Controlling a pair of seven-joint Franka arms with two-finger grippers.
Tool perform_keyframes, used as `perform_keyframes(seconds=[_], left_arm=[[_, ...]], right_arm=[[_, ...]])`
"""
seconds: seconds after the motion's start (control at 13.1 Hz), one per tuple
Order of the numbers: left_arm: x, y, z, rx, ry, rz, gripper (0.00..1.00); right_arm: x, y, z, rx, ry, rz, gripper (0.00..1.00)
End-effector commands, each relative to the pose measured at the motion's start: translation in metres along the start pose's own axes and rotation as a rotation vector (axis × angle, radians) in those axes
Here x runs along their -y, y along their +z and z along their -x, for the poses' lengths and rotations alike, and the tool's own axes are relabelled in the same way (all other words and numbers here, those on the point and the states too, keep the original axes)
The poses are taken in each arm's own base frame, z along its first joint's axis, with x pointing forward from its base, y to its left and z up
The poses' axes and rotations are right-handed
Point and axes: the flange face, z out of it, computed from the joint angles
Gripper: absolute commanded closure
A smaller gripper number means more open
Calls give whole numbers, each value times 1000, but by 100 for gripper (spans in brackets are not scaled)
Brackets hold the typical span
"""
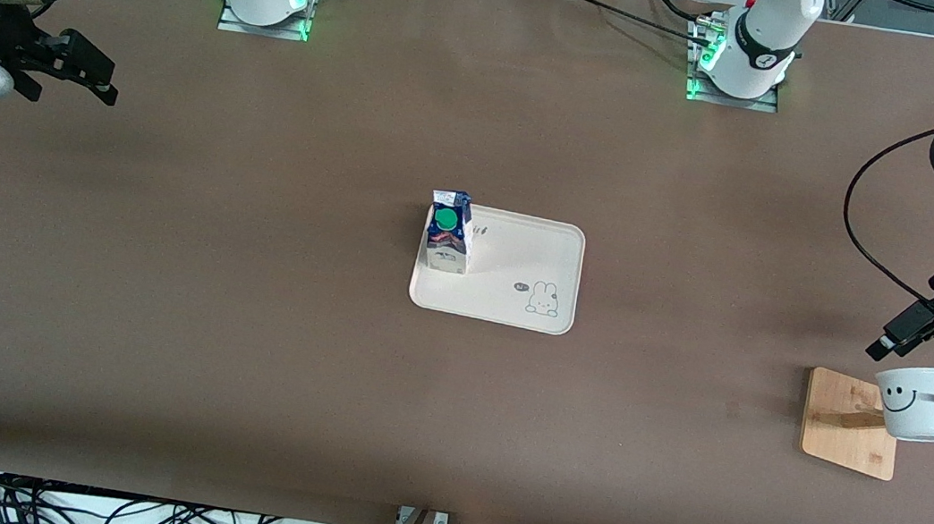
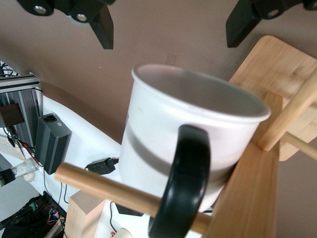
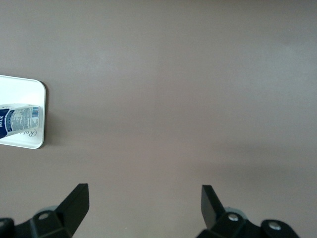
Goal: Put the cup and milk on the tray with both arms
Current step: 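Lower the left gripper onto the mug rim beside the stand peg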
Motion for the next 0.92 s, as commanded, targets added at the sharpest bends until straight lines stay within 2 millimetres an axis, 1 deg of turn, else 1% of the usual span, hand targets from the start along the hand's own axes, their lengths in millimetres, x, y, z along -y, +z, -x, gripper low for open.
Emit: perform_keyframes(seconds=[0.0, 0.08, 0.38, 0.46, 0.53, 0.61, 0.69, 0.84], left_arm=[[-16, -2, -23, -52, 54, 16, 0], [-22, -5, -28, -59, 91, 15, 0], [-16, -1, -27, -53, 81, 10, 0], [-12, -1, -28, -53, 77, 6, 4], [-11, -1, -28, -53, 77, 6, 5], [-11, -1, -28, -52, 77, 5, 12], [-10, 0, -28, -52, 80, 3, 28], [-10, 1, -28, -50, 82, 2, 30]], right_arm=[[-1, -3, 0, 1, -6, 11, 0], [-1, -3, 0, 1, -6, 11, 0], [-1, -3, 0, 1, -6, 11, 0], [-1, -3, 0, 1, -6, 11, 0], [-1, -3, 0, 1, -4, 11, 0], [-1, -3, 0, 1, -4, 11, 0], [-1, -3, 0, 3, -4, 11, 0], [-1, -3, 0, 3, -4, 11, 0]])
